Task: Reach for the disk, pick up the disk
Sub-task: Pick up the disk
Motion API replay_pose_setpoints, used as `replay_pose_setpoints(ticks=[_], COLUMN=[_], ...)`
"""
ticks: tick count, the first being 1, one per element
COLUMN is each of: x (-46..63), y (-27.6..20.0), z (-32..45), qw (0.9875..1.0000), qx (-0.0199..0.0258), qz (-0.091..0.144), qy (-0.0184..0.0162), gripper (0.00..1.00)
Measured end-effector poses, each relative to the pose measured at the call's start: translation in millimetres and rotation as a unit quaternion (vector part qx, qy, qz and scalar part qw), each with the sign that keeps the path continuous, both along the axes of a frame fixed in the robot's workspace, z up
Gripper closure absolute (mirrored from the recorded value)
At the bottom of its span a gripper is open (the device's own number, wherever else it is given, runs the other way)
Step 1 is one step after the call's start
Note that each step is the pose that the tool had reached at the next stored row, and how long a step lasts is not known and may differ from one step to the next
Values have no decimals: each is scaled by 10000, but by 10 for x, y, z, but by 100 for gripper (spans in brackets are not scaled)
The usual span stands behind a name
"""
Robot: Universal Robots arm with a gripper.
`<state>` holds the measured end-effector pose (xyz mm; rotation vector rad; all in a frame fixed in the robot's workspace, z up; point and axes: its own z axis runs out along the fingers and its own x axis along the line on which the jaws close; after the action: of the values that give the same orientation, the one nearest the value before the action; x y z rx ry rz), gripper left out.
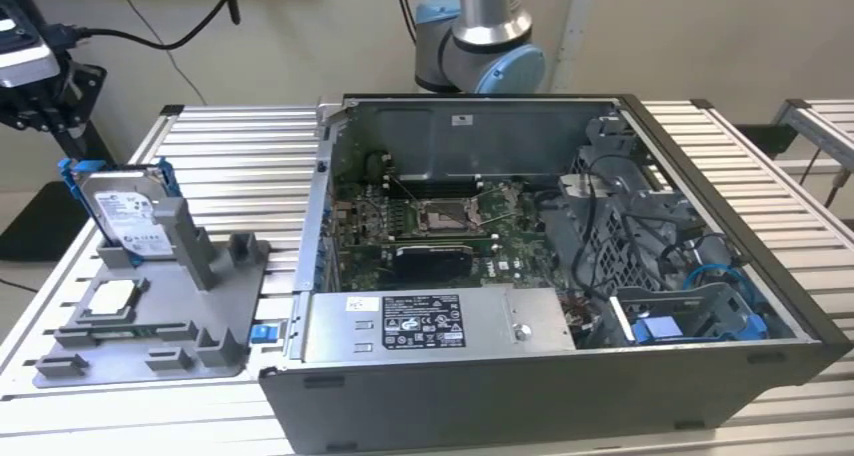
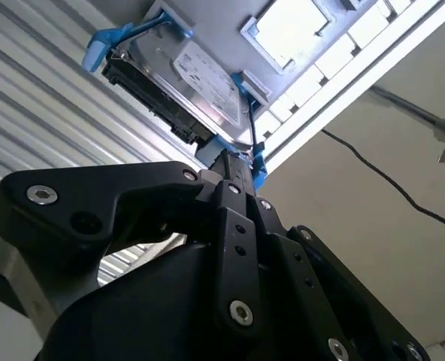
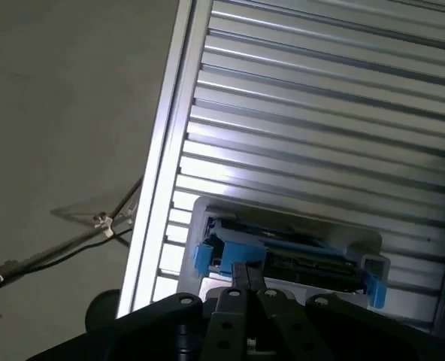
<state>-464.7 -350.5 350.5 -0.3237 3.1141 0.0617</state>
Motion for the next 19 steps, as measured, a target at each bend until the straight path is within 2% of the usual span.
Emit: replay_pose_setpoints(ticks=[3,5,8,10,14,16,19], x=[0,0,0,0,0,0,0], y=[0,0,0,0,0,0,0], z=[0,0,0,0,0,0,0], qw=[9996,9990,9974,9958,9919,9894,9850], qx=[0,0,0,0,0,0,0], qz=[273,458,727,912,1272,1452,1727], qy=[0,0,0,0,0,0,0], gripper=[100,100,100,100,100,100,100])
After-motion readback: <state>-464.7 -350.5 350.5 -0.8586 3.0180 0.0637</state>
